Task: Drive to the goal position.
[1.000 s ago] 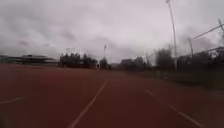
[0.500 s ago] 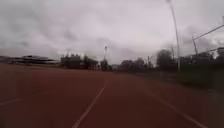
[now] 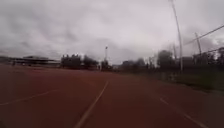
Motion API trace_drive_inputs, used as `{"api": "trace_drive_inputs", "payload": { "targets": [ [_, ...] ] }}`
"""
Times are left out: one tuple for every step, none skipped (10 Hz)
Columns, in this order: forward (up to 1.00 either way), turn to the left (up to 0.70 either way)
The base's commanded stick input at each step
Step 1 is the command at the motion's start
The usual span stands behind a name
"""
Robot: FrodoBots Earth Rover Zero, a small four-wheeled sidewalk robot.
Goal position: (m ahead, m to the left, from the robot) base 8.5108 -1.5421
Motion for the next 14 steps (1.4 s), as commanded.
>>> {"api": "trace_drive_inputs", "payload": {
  "targets": [
    [0.7,0.0],
    [0.7,0.0],
    [0.7,0.0],
    [0.7,0.0],
    [0.7,0.0],
    [0.7,0.0],
    [0.7,0.0],
    [0.7,0.0],
    [0.7,0.0],
    [0.7,0.0],
    [0.7,0.0],
    [0.7,0.0],
    [0.7,0.0],
    [0.7,0.0]
  ]
}}
